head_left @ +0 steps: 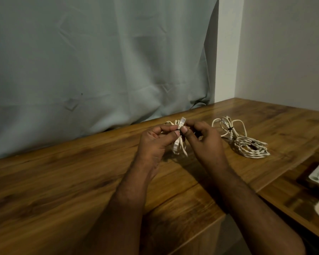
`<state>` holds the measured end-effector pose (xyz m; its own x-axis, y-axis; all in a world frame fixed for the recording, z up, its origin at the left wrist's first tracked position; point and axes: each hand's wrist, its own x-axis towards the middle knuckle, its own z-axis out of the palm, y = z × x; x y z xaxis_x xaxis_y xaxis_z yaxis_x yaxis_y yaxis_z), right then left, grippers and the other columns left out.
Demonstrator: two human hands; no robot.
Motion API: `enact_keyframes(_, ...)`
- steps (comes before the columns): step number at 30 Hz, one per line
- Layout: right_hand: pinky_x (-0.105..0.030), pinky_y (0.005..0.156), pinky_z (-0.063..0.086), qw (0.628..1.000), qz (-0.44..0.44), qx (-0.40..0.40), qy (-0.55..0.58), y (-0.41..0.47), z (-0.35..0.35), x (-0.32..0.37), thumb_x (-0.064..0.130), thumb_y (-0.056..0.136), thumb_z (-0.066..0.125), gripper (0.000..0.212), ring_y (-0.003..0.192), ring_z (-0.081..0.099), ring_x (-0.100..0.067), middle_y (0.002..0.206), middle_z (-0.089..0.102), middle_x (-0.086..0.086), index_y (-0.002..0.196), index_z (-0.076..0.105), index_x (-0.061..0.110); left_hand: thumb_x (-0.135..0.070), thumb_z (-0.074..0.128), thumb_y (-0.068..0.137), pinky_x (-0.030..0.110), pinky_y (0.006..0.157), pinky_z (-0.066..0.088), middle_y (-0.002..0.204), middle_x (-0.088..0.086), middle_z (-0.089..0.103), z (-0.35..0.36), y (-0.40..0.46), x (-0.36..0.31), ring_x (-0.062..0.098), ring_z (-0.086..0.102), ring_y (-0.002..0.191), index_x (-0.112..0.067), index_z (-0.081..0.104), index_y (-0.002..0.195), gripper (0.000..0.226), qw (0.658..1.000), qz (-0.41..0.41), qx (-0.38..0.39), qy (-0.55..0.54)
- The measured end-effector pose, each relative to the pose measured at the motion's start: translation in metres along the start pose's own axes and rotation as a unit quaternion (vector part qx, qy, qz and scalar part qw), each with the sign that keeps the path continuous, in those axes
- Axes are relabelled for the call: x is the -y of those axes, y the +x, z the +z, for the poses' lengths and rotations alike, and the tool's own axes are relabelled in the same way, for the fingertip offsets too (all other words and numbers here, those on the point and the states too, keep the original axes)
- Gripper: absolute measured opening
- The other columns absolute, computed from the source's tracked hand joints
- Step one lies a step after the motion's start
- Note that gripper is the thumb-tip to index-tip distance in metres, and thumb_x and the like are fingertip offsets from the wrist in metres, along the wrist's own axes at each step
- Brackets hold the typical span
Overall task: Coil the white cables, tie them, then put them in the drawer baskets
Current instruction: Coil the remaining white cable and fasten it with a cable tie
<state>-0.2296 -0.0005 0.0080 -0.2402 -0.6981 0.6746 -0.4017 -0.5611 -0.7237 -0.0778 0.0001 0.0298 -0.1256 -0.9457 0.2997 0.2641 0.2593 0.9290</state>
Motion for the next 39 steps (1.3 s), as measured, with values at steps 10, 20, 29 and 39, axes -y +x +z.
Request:
enact_keyframes(10,-0.025,0.063,0.042,0.999,0.012,0.037,0.000,0.003,-0.003,-0.005,0.025,0.093,0.074,0.004,0.069,0.055,-0.010,0.077,0.060,0.005,0.091,0.075,0.022,-0.003,0.071,0.092,0.053,0.075,0.058,0.095,0.019,0.079,-0.001,0.001,0.000,0.034,0.075,0.077,-0.011,0.065,0.114,0.025,0.997,0.005,0.025,0.069)
enact_keyframes(20,-0.026,0.054,0.037,0.997,0.056,0.036,0.036,0.004,-0.004,-0.010,0.035,0.095,0.072,0.018,0.051,0.043,-0.005,0.050,0.051,0.014,0.084,0.075,0.021,-0.007,0.079,0.087,0.064,0.082,0.056,0.097,0.016,0.079,0.001,0.003,0.006,0.036,0.074,0.090,-0.013,0.066,0.115,0.032,0.996,0.013,0.040,0.076)
enact_keyframes(29,-0.040,0.070,0.055,0.989,0.066,0.008,0.133,0.003,0.003,-0.003,0.029,0.104,0.058,0.032,0.076,0.070,-0.026,0.083,0.075,-0.017,0.091,0.075,0.004,-0.005,0.065,0.097,0.038,0.079,0.059,0.099,0.015,0.079,-0.003,0.011,0.011,0.017,0.073,0.085,-0.009,0.067,0.111,0.014,0.998,0.004,0.027,0.060)
enact_keyframes(39,-0.015,0.062,0.047,0.979,0.062,0.082,0.176,-0.001,0.000,0.003,0.007,0.101,0.062,0.012,0.067,0.062,-0.004,0.075,0.068,0.000,0.101,0.071,0.001,0.001,0.071,0.091,0.036,0.079,0.061,0.102,0.019,0.078,-0.010,0.011,0.005,0.020,0.074,0.082,-0.006,0.068,0.108,0.019,0.999,-0.026,0.040,0.002)
